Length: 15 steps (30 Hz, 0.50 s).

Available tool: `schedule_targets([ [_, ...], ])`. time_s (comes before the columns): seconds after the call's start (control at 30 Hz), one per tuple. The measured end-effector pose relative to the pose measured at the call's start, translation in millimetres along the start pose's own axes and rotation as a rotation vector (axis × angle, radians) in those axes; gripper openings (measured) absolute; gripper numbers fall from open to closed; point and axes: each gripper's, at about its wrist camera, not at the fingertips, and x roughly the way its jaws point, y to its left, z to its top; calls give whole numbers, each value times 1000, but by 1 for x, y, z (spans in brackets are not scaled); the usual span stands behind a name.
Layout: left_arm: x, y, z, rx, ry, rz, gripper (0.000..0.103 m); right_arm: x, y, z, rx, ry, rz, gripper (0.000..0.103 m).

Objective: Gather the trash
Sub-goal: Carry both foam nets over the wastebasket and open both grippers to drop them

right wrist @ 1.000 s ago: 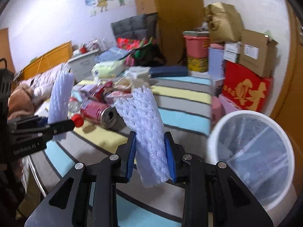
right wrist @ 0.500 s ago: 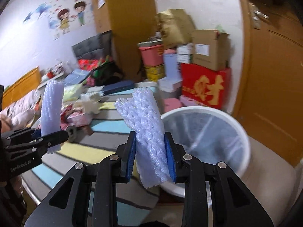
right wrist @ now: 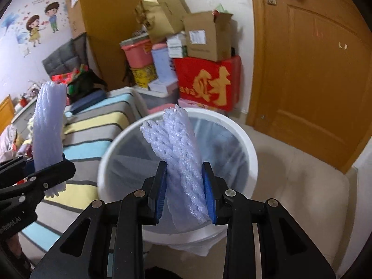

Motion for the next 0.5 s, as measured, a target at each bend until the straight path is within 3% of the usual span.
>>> schedule_targets([
  [0.27, 31, 0, 5, -8, 40, -3, 33, 21, -12, 2, -8, 52, -33, 33],
  [0.33, 36, 3, 6, -16, 50, 3, 47, 24, -14, 2, -12, 58, -41, 33],
  [0.43, 38, 8, 7, -32, 43, 0, 58, 27, -17, 2, -20, 66, -56, 35],
  [0.5, 37, 10, 7, -37, 40, 14, 62, 26, -17, 2, -16, 63, -60, 43],
])
